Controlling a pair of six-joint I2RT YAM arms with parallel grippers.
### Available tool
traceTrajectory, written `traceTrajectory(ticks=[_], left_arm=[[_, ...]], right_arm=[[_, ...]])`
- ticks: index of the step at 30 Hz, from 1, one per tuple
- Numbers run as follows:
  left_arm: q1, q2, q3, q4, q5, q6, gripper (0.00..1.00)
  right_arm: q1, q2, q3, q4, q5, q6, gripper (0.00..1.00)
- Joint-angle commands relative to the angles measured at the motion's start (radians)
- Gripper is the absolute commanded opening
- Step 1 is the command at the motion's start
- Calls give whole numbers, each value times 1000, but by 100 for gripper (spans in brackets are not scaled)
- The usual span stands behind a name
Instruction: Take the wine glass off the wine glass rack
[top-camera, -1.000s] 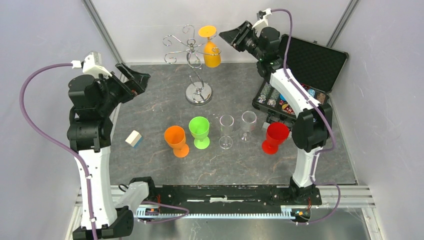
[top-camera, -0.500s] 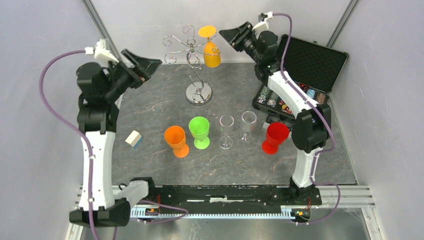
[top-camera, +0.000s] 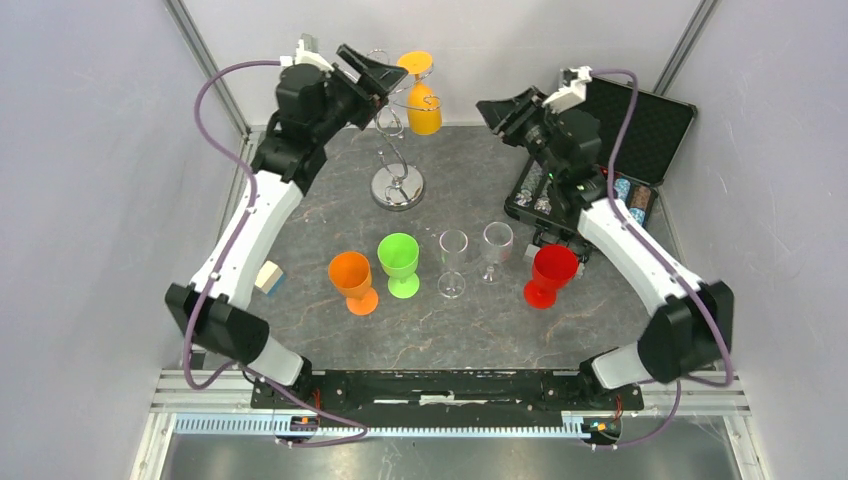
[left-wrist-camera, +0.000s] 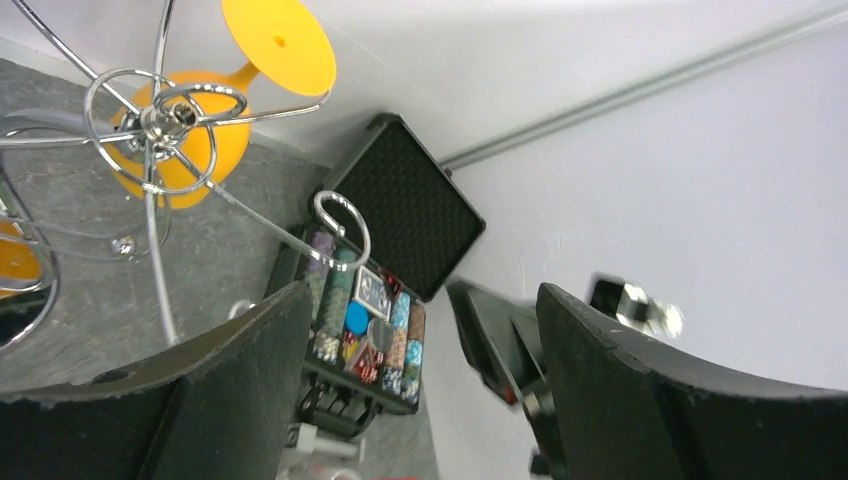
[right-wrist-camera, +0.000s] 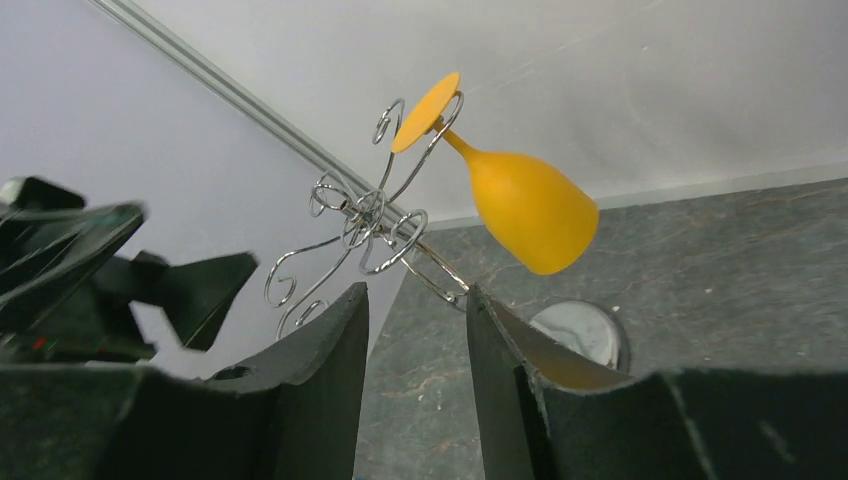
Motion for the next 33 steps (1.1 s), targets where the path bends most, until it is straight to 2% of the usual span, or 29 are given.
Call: traceTrajectory(ticks=[1, 8, 11, 17, 22, 27, 30, 33], left_arm=[[-63, 91, 120, 81, -235, -123, 86], [-140, 251, 246, 45, -471, -213, 80], [-175, 293, 275, 82, -567, -171, 78], [-196, 424, 460, -52, -641, -126, 76], [-239, 440, 465, -59, -795, -39, 75], [-242, 479, 507, -87, -810, -6, 74], [-240, 507, 544, -92, -809, 23, 68], [-241, 523, 557, -104, -816, 23, 68]], right_arm=[[-4, -161, -109, -7, 86, -109, 47], [-8, -391, -303, -60, 151, -185, 49], [-9, -479, -385, -79, 162, -206, 51], [-13, -602, -544, -111, 181, -210, 52], [-14, -665, -623, -137, 189, -208, 53], [-14, -682, -685, -144, 168, -187, 53], [-15, -685, -716, -143, 163, -178, 52], [-14, -683, -739, -143, 161, -170, 52]])
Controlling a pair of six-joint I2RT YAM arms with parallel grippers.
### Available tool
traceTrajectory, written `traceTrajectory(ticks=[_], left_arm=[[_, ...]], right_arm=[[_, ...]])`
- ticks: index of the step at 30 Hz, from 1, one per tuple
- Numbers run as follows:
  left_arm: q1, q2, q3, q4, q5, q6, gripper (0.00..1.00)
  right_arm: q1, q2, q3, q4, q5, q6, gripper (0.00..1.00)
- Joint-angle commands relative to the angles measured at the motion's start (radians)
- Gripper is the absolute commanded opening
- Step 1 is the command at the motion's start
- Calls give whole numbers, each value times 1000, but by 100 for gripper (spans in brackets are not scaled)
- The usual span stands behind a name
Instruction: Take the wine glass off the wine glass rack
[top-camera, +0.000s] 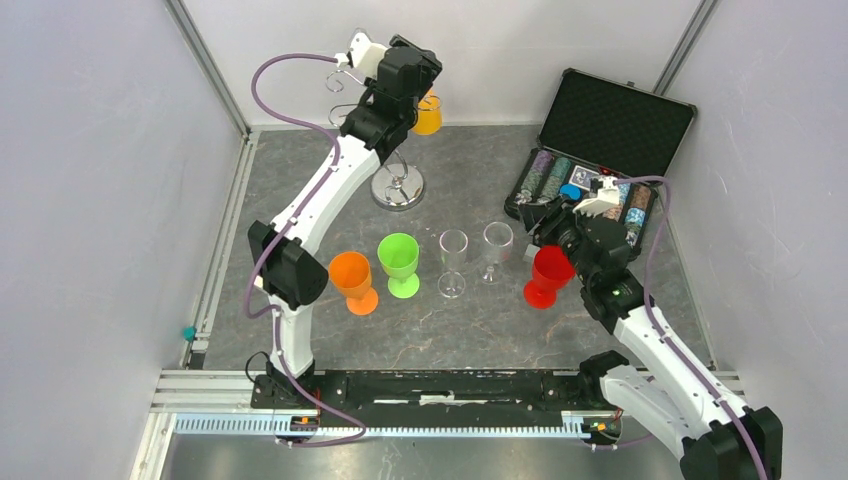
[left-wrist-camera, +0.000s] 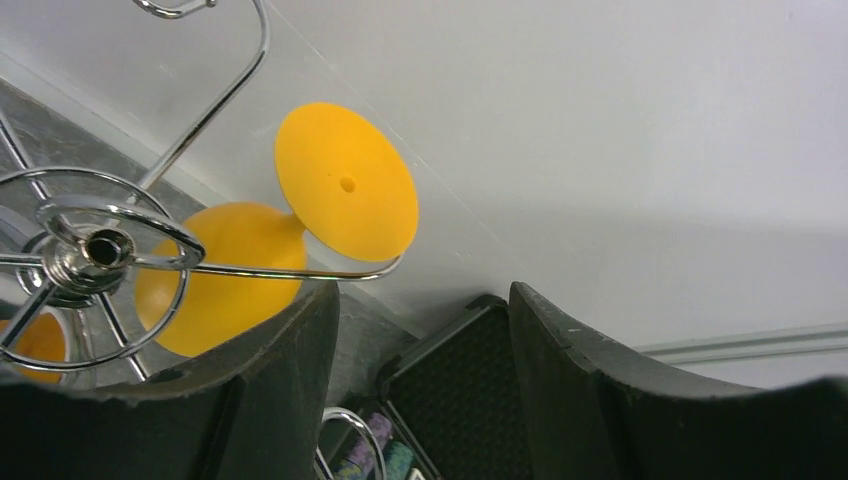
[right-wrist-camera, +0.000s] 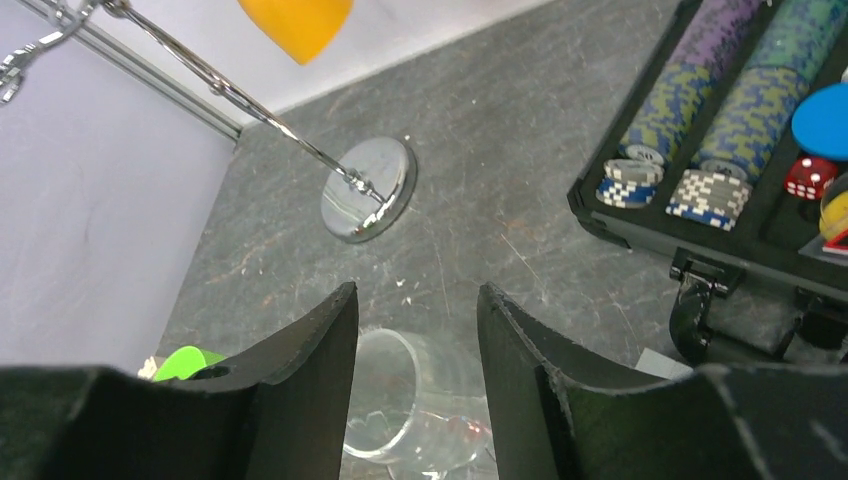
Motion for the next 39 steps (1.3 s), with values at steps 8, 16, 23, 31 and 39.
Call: traceTrajectory(ticks=[8, 16, 23, 31, 39], left_arm=[[3, 73, 123, -62, -100, 117, 69], [32, 88, 128, -63, -91, 104, 63], [74, 110, 132, -31, 12, 33, 55], [91, 116, 134, 21, 84, -16, 42], [92, 125, 135, 10, 74, -25, 30]], right_arm=[[-4, -17, -51, 13, -15, 20, 52], [-4, -29, -72, 13, -10, 24, 51], [-5, -39, -82, 9, -1, 22, 51], [-4, -42, -90, 7, 2, 19, 51], [-5, -52, -97, 3, 12, 14, 51]])
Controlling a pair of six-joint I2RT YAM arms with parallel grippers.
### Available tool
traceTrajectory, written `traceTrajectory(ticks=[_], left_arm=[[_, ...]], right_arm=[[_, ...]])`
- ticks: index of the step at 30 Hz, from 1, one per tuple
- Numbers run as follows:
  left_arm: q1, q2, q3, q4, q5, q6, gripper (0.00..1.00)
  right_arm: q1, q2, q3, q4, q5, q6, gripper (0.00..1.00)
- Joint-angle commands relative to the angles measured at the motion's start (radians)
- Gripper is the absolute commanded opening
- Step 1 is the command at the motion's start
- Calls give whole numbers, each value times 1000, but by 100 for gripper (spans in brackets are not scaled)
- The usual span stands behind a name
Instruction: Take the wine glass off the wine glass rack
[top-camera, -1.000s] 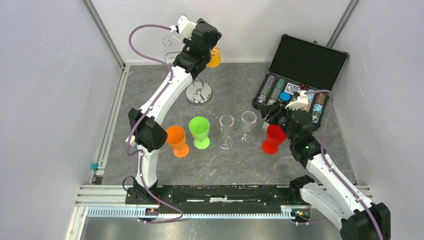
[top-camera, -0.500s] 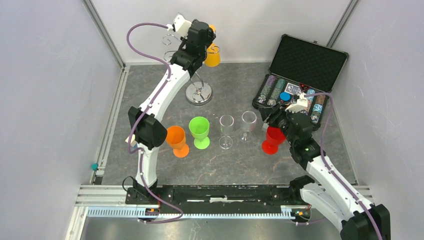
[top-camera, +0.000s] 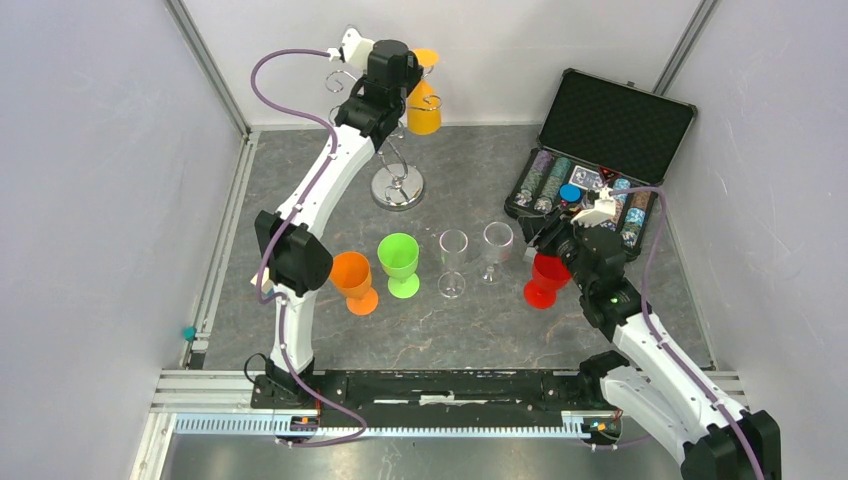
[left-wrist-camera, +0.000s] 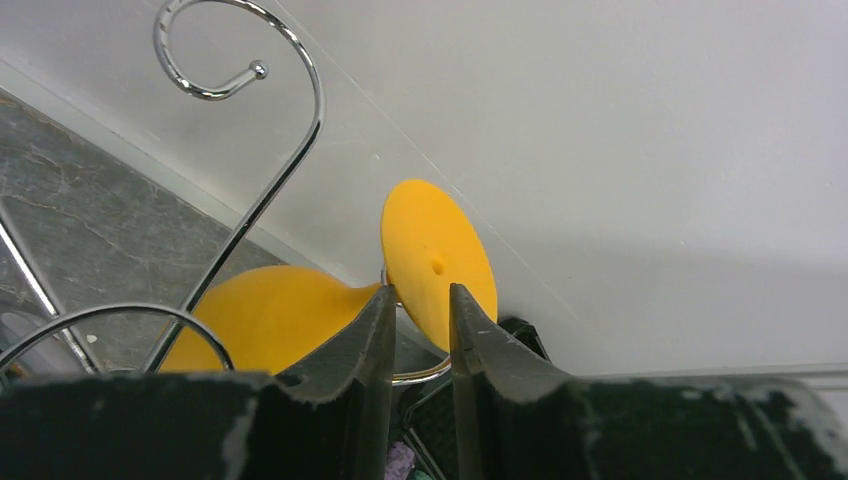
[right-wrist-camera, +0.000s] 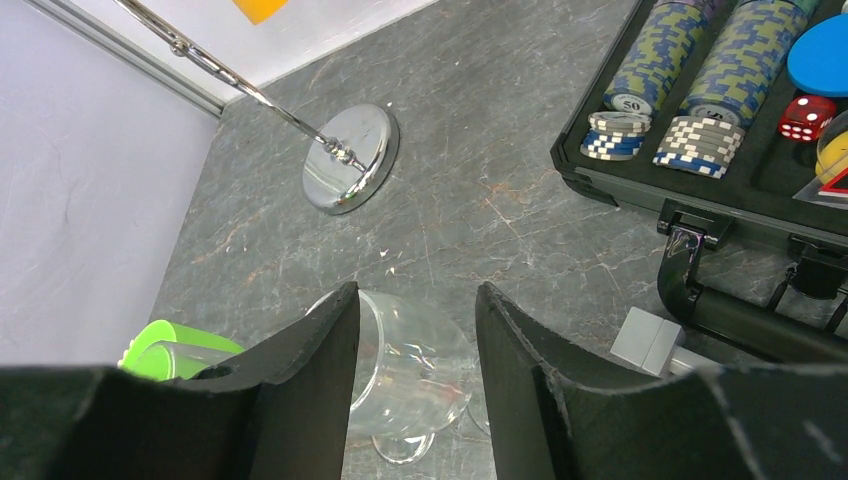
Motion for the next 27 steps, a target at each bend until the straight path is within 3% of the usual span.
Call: traceTrajectory(ticks=[1, 7, 12, 27], left_arm=[[5, 19, 39, 31, -17, -34, 30], [8, 25, 38, 37, 5, -66, 19], [15, 21, 27, 71, 68, -108, 3], [35, -61, -90, 208, 201, -201, 2]], right_arm=[[-4, -24, -12, 9, 24, -5, 51], [-4, -36, -17, 2, 29, -9, 51], [-5, -44, -20, -1, 35, -12, 51], [-5, -60, -26, 0, 36, -10, 51]])
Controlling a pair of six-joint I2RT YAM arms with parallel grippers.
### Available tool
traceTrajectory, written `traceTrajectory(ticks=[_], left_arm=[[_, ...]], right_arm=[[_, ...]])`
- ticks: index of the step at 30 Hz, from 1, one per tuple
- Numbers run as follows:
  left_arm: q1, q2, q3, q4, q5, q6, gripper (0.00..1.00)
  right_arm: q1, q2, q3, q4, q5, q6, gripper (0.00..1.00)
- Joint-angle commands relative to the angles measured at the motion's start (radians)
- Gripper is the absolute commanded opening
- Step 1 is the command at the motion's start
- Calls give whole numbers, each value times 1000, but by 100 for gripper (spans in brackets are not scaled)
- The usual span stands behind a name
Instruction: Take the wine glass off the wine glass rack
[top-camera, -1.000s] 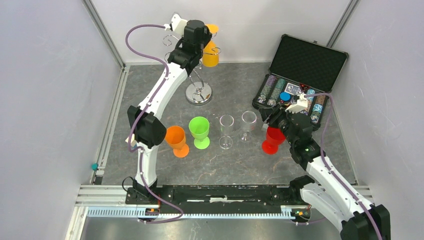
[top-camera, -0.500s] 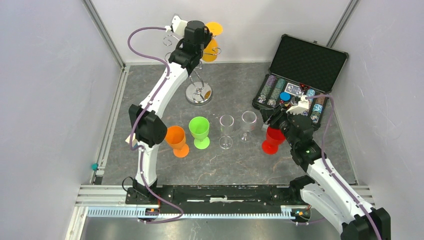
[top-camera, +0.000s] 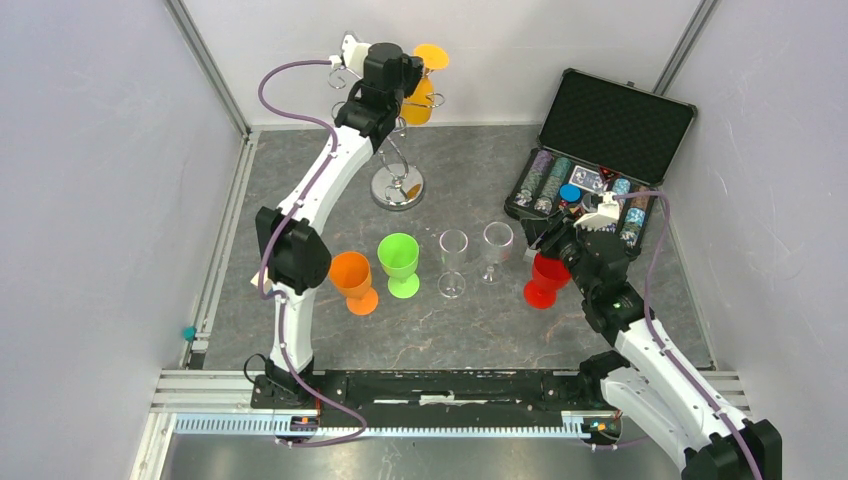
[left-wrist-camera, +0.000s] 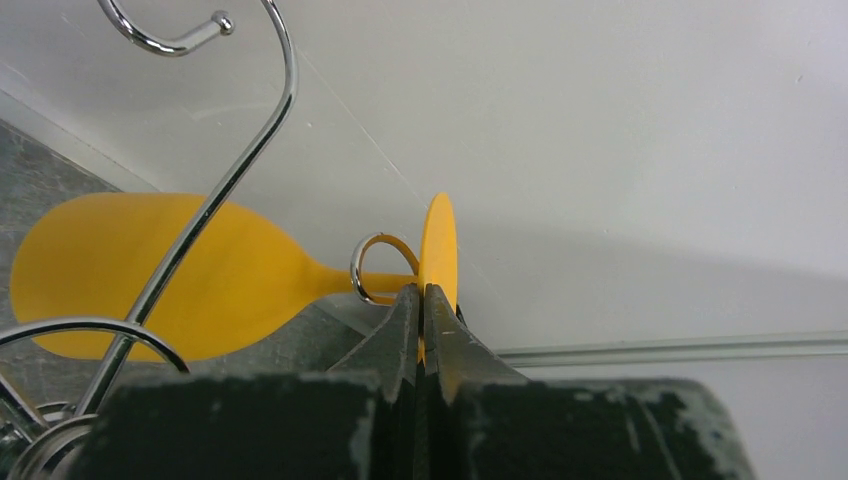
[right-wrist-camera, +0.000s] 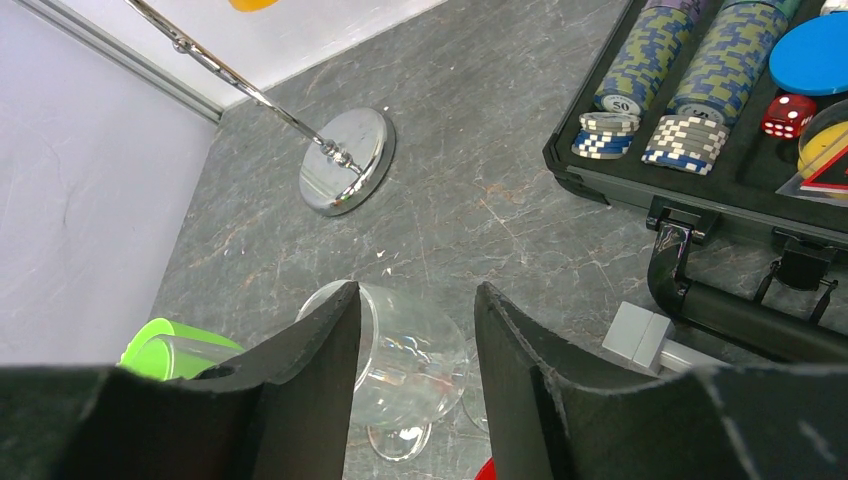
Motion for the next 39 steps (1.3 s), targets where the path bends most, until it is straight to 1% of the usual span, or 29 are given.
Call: traceTrajectory(ticks=[1, 4, 18, 31, 39], left_arm=[[9, -75, -33, 90, 77, -64, 2], [13, -89, -53, 109, 104, -79, 2], [13, -181, -164, 136, 112, -70, 2], [15, -278, -274, 130, 64, -19, 2], [43, -284, -262, 129, 52, -22, 2]], right_arm=[[-4, -13, -8, 16, 21, -7, 51], [-4, -14, -7, 16, 19, -7, 51], [-4, -10, -6, 17, 13, -3, 51], [-5, 1, -12, 18, 8, 3, 50], [-4, 1, -15, 18, 8, 3, 50]])
